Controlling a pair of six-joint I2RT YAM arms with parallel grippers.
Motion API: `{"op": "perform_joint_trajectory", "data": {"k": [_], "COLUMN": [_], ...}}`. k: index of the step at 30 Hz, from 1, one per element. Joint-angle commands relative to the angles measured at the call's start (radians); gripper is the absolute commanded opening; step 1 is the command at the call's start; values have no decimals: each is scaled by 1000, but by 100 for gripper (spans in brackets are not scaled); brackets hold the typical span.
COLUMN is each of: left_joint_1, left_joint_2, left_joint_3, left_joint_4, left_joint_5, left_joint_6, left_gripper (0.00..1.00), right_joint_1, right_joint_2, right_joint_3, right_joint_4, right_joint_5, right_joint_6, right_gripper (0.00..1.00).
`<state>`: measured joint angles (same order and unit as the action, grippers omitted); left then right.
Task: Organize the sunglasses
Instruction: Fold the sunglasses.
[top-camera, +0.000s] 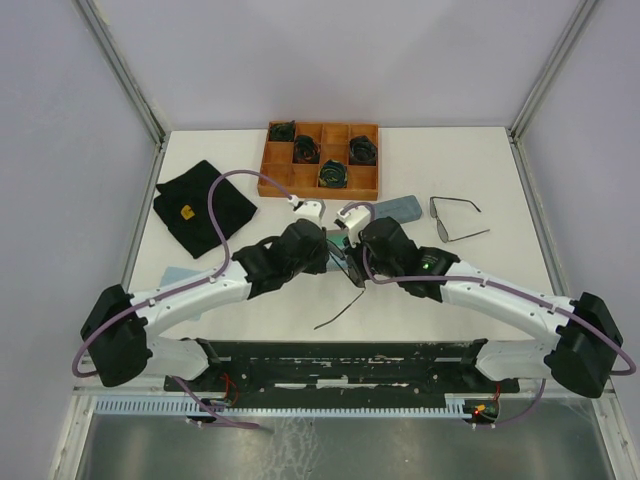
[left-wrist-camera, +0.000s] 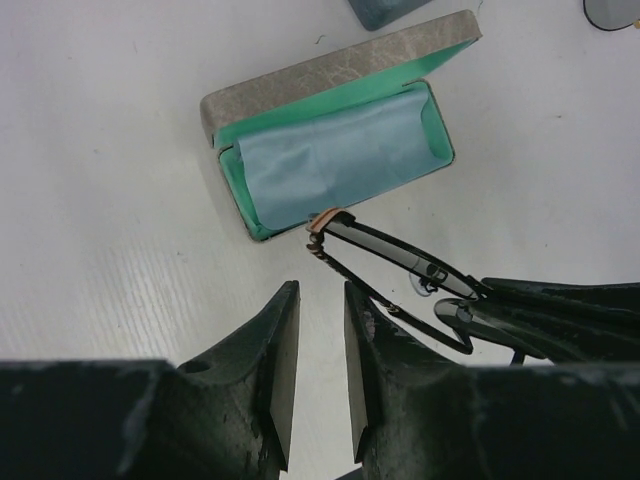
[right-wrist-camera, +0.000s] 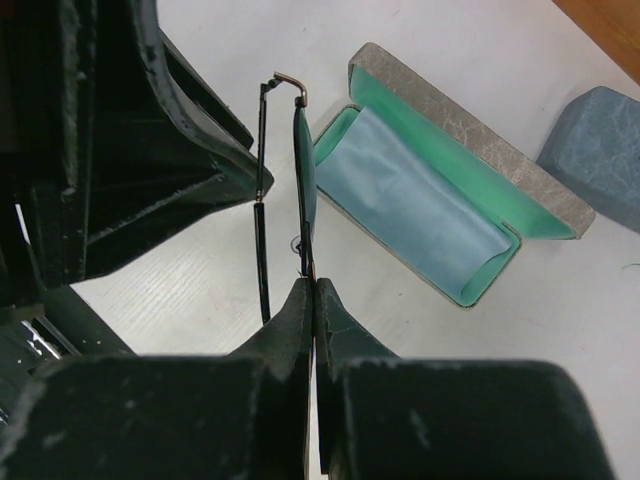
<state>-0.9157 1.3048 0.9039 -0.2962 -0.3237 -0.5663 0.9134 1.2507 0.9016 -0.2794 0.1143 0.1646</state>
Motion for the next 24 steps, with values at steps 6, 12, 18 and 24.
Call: {"op": "perform_joint_trajectory", "data": {"k": [6,12,18,24], "left_joint_1": [-15,-14,-14,-23], "left_joint_2": [38,-9,-194,-297], "left_joint_3": [76,75,-2,-85], "left_joint_4": [61,45,45,55], "left_joint_5": [-15,-32,-26,121], "left_joint_6": [0,35,112,154], "left_gripper": [30,30,33,25], "right_joint_1": [-1,-1,-8,-62], "right_joint_2": [17,6,1,26], "right_joint_3": [38,38,67,159], "right_joint_4": [85,39,-89,-169], "right_joint_5": [-40,122,480,612], "right_joint_6": [49,114,247,341], "right_gripper": [0,0,0,0]}}
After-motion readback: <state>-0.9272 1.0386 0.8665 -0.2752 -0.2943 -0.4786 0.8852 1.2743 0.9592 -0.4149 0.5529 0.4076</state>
